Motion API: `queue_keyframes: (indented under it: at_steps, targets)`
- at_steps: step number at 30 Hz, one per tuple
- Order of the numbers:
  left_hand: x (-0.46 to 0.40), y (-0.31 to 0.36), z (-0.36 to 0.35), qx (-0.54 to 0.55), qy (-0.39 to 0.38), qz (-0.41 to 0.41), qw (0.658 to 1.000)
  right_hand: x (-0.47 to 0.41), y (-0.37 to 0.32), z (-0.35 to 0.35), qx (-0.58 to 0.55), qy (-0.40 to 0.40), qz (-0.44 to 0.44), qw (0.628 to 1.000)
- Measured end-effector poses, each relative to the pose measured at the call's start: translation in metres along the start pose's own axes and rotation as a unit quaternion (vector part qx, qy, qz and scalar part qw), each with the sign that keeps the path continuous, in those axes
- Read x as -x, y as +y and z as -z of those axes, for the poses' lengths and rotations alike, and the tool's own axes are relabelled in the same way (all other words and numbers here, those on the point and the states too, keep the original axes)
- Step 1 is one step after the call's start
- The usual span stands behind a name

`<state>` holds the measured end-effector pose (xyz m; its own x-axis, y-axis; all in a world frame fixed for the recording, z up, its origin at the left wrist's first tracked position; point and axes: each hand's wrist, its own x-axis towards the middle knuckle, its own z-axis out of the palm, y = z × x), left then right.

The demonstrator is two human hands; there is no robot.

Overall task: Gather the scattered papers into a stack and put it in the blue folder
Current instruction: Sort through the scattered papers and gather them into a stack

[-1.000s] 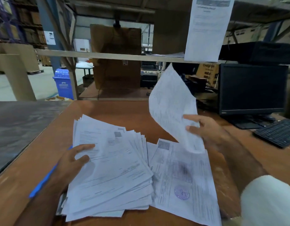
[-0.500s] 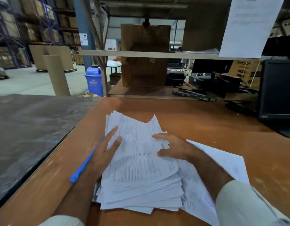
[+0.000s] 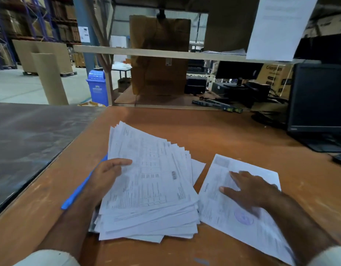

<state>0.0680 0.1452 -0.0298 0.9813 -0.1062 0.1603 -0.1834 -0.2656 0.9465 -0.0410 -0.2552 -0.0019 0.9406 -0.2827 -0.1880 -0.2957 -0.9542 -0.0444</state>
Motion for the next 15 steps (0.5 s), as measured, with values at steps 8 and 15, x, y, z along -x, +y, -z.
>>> queue_keyframes:
  at_steps: [8, 15]
  targets:
    - [0.002, 0.008, -0.005, 0.006, 0.007, 0.014, 1.000, -0.015, 0.014, 0.017, -0.037, -0.118, 0.101, 0.987]
    - [0.006, 0.015, -0.003, 0.094, 0.005, 0.052, 0.994, -0.020, 0.001, 0.010, -0.075, -0.104, 0.145, 0.981]
